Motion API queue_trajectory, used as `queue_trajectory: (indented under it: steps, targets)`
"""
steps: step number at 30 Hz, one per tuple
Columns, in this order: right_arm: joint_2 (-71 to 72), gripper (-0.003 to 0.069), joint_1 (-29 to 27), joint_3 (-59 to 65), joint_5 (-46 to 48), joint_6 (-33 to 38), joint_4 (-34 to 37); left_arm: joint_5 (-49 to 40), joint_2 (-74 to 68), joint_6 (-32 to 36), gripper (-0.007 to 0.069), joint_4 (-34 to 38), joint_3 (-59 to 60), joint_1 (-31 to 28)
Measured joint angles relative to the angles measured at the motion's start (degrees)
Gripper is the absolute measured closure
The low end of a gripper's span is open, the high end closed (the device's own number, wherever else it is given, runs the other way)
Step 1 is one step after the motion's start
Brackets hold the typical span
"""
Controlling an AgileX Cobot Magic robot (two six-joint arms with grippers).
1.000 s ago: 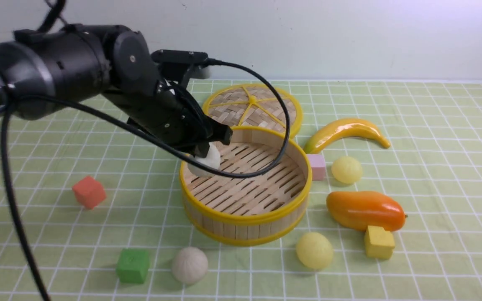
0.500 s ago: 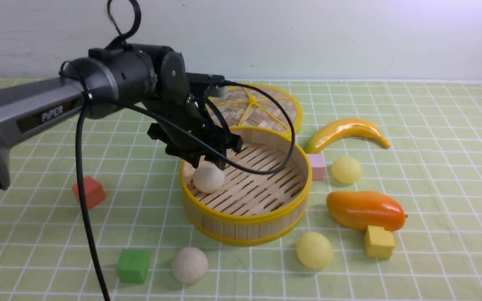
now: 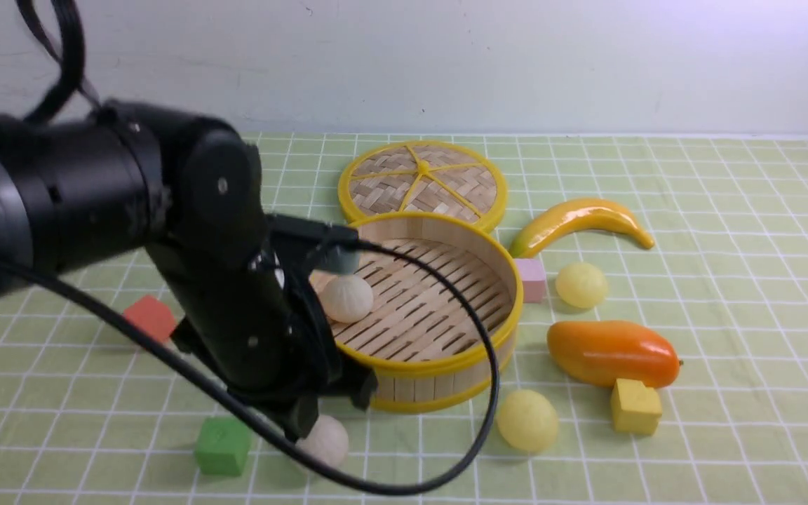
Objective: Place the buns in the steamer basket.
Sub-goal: Use the left arm to grab a steamed stuffed bun
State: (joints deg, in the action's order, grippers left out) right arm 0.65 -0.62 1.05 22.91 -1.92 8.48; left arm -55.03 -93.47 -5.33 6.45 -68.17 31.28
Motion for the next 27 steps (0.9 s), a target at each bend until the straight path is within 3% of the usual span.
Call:
queue_trajectory:
  steps: [2, 10, 15, 19, 23, 25, 27]
  targets:
    - [0.00, 0.0418, 0.00, 0.00, 0.00, 0.00, 0.00, 2.09, -0.29, 0.19, 0.0628, -0.06, 1.36, 0.03]
    - [0.00, 0.0418, 0.00, 0.00, 0.00, 0.00, 0.00, 8.98, -4.50, 0.52, 0.0365, -1.82, 1.94, -0.02]
    - [0.00, 0.0418, 0.00, 0.00, 0.00, 0.00, 0.00, 11.58, -7.22, 0.56, 0.0309, -3.64, 1.94, -0.02]
    - [0.00, 0.0418, 0.00, 0.00, 0.00, 0.00, 0.00, 12.93, -9.56, 0.56, 0.0360, -4.39, 1.94, -0.02]
    - [0.00, 0.0418, 0.00, 0.00, 0.00, 0.00, 0.00, 12.71, -10.24, 0.56, 0.0570, -4.39, 1.94, -0.02]
    - [0.00, 0.0418, 0.00, 0.00, 0.00, 0.00, 0.00, 10.38, -9.48, 0.76, 0.0629, -3.56, 1.42, -0.02]
    - [0.00, 0.0418, 0.00, 0.00, 0.00, 0.00, 0.00, 7.97, -8.36, 0.96, 0.0633, -2.26, 0.70, -0.02]
